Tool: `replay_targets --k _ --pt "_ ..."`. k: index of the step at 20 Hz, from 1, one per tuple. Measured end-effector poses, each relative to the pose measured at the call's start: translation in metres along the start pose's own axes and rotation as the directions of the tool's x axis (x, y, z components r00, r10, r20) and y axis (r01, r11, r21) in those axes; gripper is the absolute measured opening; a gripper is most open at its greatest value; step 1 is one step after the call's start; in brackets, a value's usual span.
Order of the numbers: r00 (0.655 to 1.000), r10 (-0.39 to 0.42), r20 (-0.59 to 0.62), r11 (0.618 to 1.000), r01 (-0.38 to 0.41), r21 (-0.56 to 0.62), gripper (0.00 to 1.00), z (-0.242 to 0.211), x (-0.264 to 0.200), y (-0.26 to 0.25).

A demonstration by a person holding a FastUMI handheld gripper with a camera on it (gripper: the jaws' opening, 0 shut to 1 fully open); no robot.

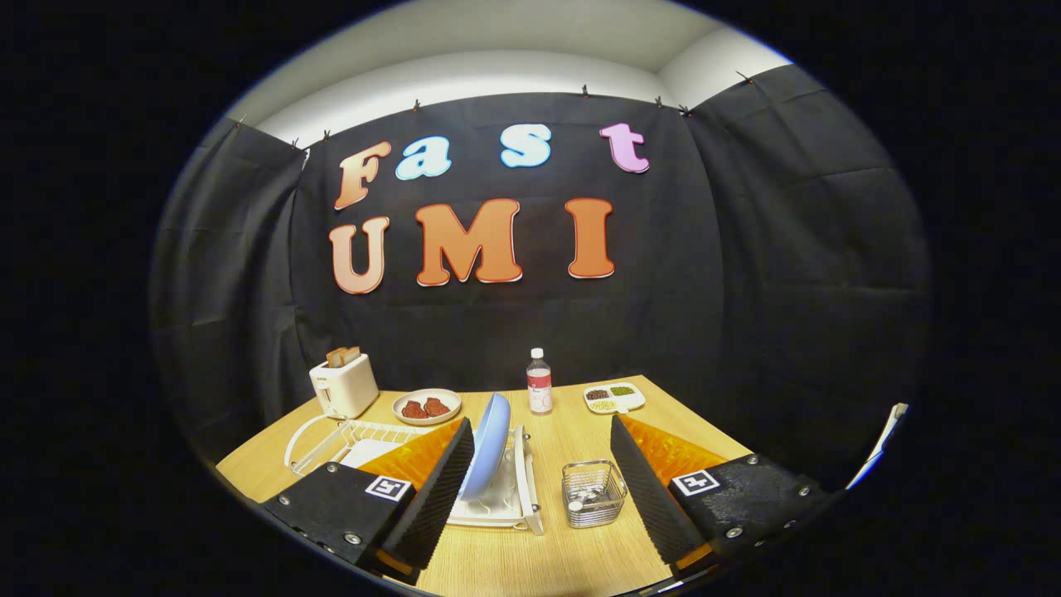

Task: Take the plate from the dish rack, then take the spoon from the basket and place it into the plate.

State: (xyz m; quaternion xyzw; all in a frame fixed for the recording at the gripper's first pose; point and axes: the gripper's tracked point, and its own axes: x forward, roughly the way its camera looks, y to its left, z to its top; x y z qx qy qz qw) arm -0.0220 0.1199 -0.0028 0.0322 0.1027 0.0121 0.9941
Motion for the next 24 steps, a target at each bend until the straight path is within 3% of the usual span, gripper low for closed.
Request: replay_targets --k 2,9,16,17,18,21,24 --pt "0.997 0.046 -0.069 0.999 -0.044 0.025 0.99 -0.005 0.024 0.022" --pt "0.973 -0.04 -0.225 0.987 0.004 -0.159 0.99 -0.027 0.121 0.046" --pt "0.899 -0.096 -0.426 0.985 0.023 -0.172 0.97 -0.087 0.173 0.05" --pt "0.893 -0.108 -0.437 0.983 0.031 -0.18 0.82 -0.091 0.176 0.049" --pt "0.884 -0.13 -0.45 0.98 0.047 -0.191 0.74 -0.094 0.177 0.045" --pt "0.873 -0.15 -0.464 0.981 0.075 -0.176 0.29 -0.091 0.182 0.046" --pt "0.873 -0.172 -0.456 0.972 0.076 -0.221 0.25 -0.082 0.179 0.049"
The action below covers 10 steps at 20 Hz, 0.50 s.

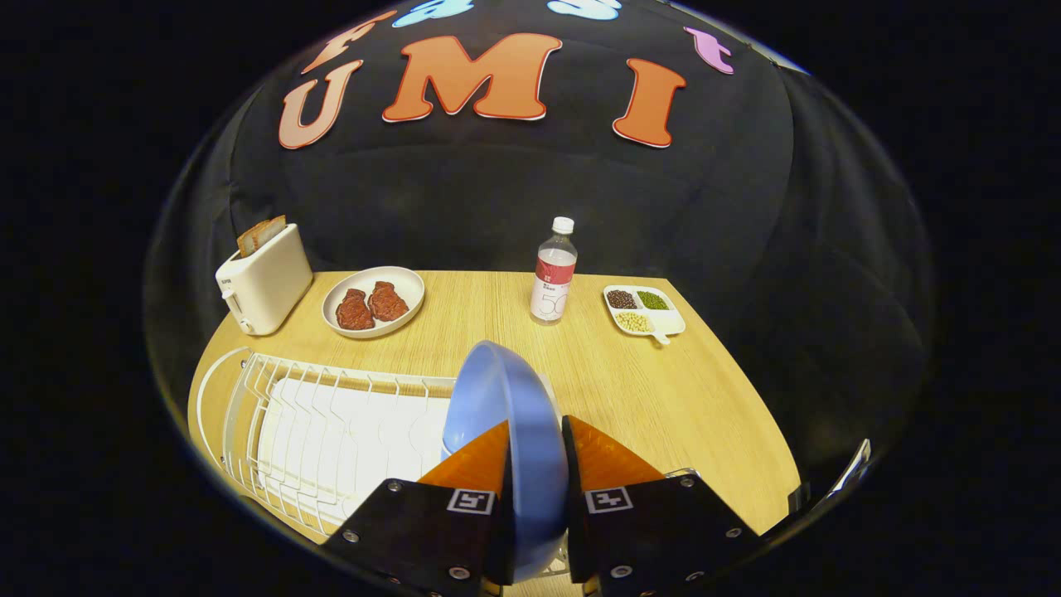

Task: Take the plate from the dish rack, then take the spoon from the basket and place it into the plate.

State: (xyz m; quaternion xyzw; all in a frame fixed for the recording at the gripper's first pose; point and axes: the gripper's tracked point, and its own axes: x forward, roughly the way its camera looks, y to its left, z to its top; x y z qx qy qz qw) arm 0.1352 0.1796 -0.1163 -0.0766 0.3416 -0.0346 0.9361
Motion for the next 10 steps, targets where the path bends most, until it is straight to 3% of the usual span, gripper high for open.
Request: replay_targets --k 5,10 --pt "0.995 -0.058 0.075 0.994 0.065 -0.087 0.25 0.027 -0.014 -0.004" --pt "0.991 -0.022 0.129 0.999 0.026 -0.033 0.25 0.04 -0.042 -0.007"
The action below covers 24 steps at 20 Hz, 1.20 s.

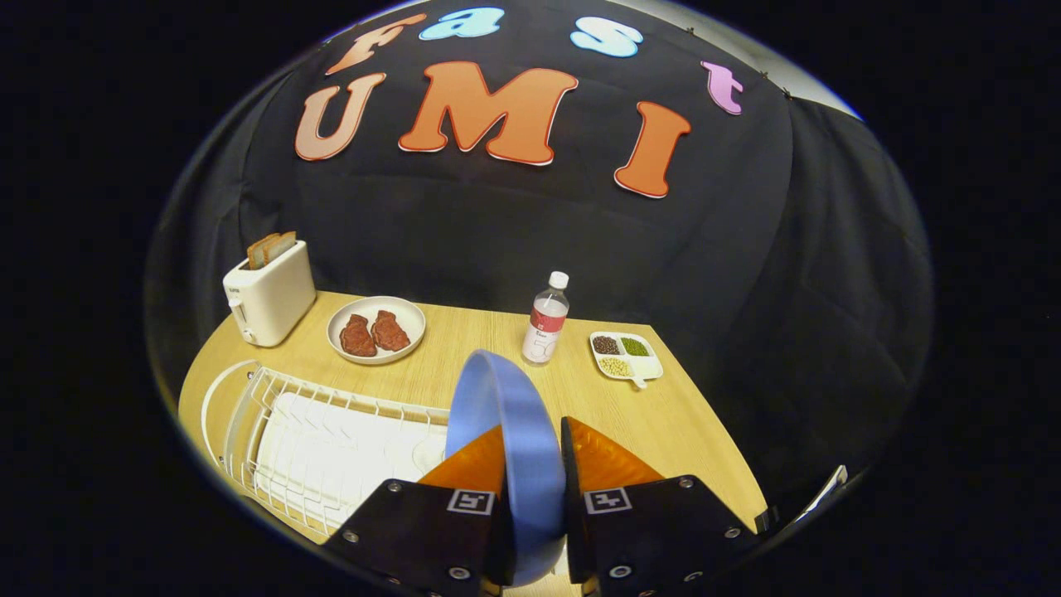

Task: Take the plate from the dish rack, then take the spoon from the basket and place it into the plate.

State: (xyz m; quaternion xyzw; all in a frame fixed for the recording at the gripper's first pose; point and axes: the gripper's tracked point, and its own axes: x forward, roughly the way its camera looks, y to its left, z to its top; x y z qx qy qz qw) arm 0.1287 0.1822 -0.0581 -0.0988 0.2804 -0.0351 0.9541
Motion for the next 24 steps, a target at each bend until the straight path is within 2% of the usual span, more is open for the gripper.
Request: replay_targets --k 8,13,17,20,24 --pt "0.988 0.149 0.037 0.983 -0.152 0.104 0.25 -0.015 -0.072 0.005" --pt "0.961 0.27 0.053 0.943 -0.275 0.186 0.25 -0.046 -0.116 0.023" --pt "0.942 0.33 0.053 0.908 -0.333 0.256 0.25 -0.078 -0.132 0.03" --pt "0.92 0.39 0.049 0.857 -0.382 0.346 0.25 -0.109 -0.14 0.04" --pt "0.883 0.465 0.06 0.757 -0.432 0.49 0.25 -0.153 -0.142 0.052"
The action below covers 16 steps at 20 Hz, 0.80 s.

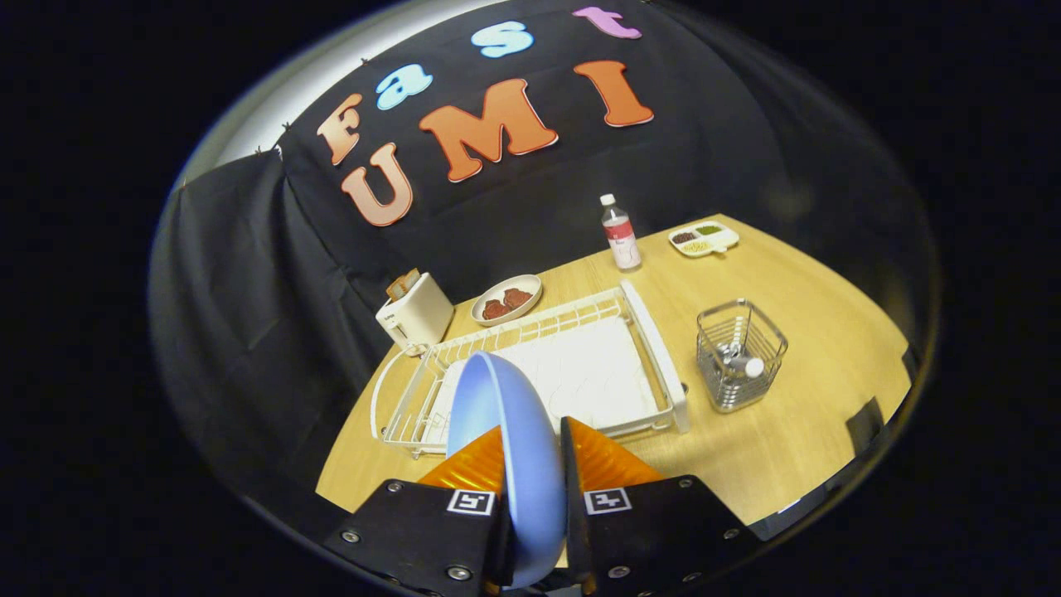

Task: Take the plate from the dish rack, then take the spoon from the basket and place it into the plate.

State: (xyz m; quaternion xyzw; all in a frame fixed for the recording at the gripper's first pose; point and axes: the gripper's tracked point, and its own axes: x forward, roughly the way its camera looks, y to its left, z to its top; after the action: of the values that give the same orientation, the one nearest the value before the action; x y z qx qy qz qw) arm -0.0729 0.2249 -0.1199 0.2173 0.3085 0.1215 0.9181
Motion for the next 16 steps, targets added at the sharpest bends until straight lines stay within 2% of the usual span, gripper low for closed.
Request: replay_targets --k 4,9,14,16 --pt "0.998 0.063 -0.015 0.988 -0.061 0.145 0.25 -0.044 0.008 -0.011" --pt "0.994 0.103 -0.044 0.955 -0.087 0.284 0.25 -0.084 0.034 -0.019" --pt "0.985 0.132 -0.113 0.936 -0.086 0.34 0.25 -0.122 0.054 -0.017" --pt "0.984 0.136 -0.119 0.934 -0.087 0.348 0.26 -0.124 0.059 -0.016"
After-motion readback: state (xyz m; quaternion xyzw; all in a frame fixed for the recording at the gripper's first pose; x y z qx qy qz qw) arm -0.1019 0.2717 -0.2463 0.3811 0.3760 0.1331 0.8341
